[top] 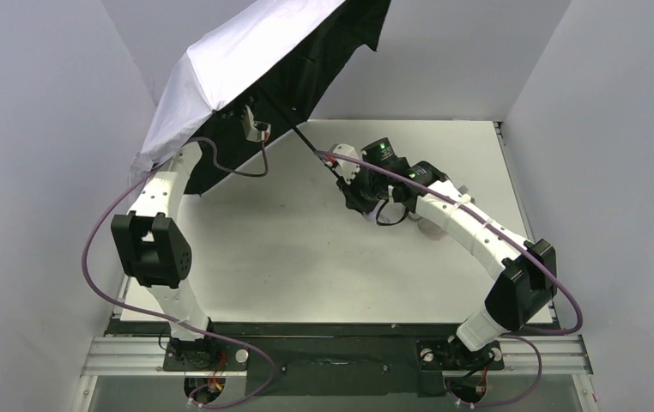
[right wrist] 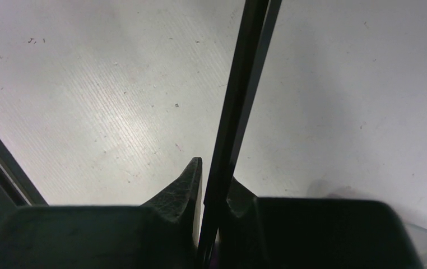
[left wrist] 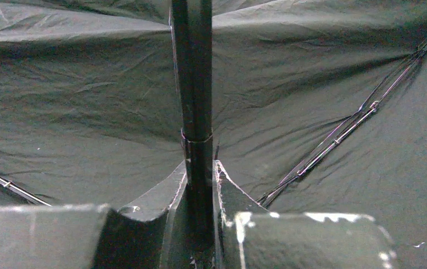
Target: Open the umbrella
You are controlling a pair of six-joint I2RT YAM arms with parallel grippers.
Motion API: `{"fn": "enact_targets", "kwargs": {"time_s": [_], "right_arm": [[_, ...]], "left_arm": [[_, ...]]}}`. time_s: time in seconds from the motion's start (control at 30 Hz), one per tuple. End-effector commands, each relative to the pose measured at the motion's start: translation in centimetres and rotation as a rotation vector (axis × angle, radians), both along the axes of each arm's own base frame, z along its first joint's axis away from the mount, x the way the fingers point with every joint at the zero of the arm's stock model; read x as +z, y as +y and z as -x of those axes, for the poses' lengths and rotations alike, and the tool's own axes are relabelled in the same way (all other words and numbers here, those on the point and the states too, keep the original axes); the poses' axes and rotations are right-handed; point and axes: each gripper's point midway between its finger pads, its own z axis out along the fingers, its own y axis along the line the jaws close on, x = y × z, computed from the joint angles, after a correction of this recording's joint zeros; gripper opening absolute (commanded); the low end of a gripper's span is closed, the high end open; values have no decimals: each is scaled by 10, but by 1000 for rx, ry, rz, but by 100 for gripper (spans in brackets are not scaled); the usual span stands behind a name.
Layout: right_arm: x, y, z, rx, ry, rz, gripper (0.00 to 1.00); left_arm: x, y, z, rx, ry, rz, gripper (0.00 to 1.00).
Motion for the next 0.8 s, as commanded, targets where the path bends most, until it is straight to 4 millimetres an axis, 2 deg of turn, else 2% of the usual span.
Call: {"fn": "enact_targets", "kwargs": {"time_s": [0.0,0.13,0.17,0.23,0.3,0.37,0.4,0.43,0.47,0.5,0.53,0.57,0.6,0.63,0.67,0.77], "right_arm": [[-17,-101,171,341,517,349,0],[1,-73,151,331,474,238,0],[6,-67,150,327,479,208,0],[17,-54,143,328,460,156,0],[29,-43,135,325,431,107,0],[36,-35,129,317,408,65,0],[40,-33,129,307,408,42,0],[42,-30,125,300,391,20,0],[46,-28,124,278,393,-8,0],[47,-23,118,265,372,-35,0],[52,-21,116,230,373,-67,0],[52,-15,107,213,344,-100,0],[57,-12,105,172,346,-136,0],[57,-5,97,160,315,-171,0],[61,-2,97,137,317,-205,0],[61,13,87,123,284,-273,0]], "left_arm": [[135,306,41,992,-497,-39,1],[115,226,35,779,-442,-13,1],[113,201,34,725,-437,3,1],[101,165,35,639,-413,11,2],[88,138,35,575,-393,15,8],[74,115,35,522,-371,23,21],[73,107,37,501,-368,27,30],[67,96,37,478,-350,39,34],[67,91,40,464,-344,47,43],[60,83,40,445,-316,58,45],[61,78,44,430,-306,75,51],[52,71,46,412,-284,81,55],[54,65,52,393,-282,97,63],[43,58,53,373,-257,99,70],[44,52,60,355,-250,116,73],[30,35,81,289,-189,147,85]]}}
